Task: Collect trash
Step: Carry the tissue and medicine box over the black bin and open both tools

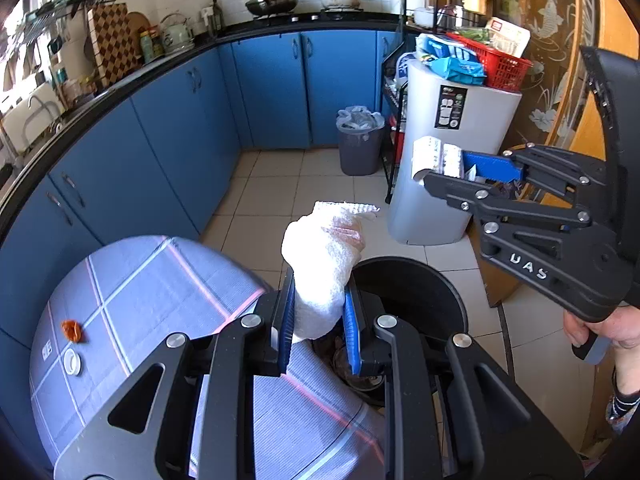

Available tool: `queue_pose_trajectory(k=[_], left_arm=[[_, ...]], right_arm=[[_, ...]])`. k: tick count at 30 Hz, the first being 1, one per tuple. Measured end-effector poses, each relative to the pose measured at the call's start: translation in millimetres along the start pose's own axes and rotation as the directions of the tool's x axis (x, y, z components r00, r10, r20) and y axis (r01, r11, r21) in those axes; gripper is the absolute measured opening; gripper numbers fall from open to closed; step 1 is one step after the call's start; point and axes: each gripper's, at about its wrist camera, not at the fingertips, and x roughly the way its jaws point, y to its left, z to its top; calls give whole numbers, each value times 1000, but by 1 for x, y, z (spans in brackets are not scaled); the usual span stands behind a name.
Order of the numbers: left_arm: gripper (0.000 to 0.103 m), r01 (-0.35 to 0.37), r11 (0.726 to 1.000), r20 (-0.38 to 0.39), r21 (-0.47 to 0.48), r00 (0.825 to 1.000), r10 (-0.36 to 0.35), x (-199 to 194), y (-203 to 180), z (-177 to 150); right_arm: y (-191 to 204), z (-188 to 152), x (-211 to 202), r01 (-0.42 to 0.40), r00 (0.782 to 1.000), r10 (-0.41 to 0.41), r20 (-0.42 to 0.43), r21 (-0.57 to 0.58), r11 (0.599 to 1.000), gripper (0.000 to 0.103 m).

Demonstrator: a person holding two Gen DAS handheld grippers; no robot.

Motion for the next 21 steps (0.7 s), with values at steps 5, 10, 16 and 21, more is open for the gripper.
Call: queue_pose_trajectory(k=[5, 10, 16, 21], left_arm=[[22, 4, 1000, 15, 18, 1000, -4, -2, -8, 6], [22, 3, 1000, 13, 20, 1000, -3, -1, -8, 8], [22, 6, 1000, 11, 26, 1000, -6, 2, -13, 12], [22, 17, 999, 16, 38, 1000, -18, 2, -20, 17]], right_arm=[[-9, -5, 1, -28, 999, 29, -15, 32, 999, 31], [-17, -8, 1, -64, 997, 67, -34, 71, 995, 69], [-32, -9, -2, 17, 1000, -17, -6, 117, 993, 75], [-47, -13, -1, 63, 998, -61, -16, 151, 986, 75]])
